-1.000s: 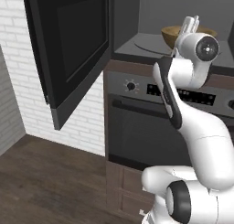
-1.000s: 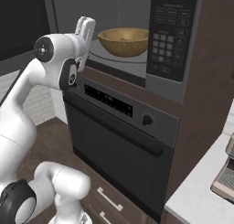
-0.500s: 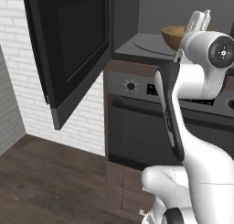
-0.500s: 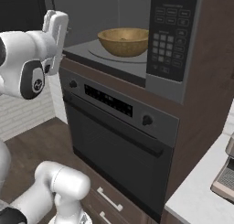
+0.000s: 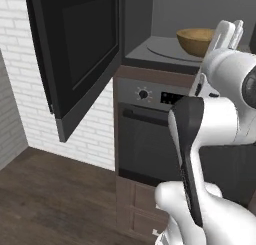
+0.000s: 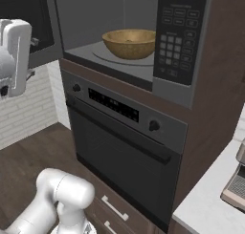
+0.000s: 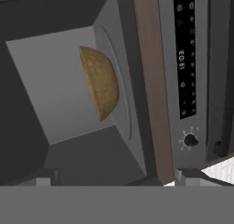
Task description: Pick the avocado from the sink and place it in the bowl. Then pick the bowl and place it in the microwave. Then close the microwave door and press the start button.
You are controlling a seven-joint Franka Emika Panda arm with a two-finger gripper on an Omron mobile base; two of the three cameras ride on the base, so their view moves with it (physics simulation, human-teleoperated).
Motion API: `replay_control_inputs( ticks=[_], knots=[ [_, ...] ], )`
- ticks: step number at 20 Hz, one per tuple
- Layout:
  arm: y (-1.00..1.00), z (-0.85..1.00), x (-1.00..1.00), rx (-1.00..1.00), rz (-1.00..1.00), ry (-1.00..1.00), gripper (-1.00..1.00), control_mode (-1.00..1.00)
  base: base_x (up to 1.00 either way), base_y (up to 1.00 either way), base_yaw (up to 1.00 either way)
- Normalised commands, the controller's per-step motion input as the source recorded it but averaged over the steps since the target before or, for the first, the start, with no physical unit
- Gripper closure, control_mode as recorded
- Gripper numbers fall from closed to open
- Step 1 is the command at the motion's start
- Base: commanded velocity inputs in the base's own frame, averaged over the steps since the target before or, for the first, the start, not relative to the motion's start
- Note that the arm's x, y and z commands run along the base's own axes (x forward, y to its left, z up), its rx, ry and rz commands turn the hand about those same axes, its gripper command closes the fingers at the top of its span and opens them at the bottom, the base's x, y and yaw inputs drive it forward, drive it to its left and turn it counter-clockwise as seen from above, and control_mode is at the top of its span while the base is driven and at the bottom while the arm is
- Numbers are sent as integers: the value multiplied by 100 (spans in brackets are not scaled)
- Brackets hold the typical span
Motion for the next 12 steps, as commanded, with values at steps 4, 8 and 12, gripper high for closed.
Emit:
replay_control_inputs(
  ticks=[4,8,12],
  knots=[
    [45,0,-86,0,-1,0,-100,-100,0,0,0],
    [44,0,-76,0,-1,0,-100,-100,0,0,0],
    [56,-3,-51,0,0,0,-100,-100,0,0,0]
  ],
)
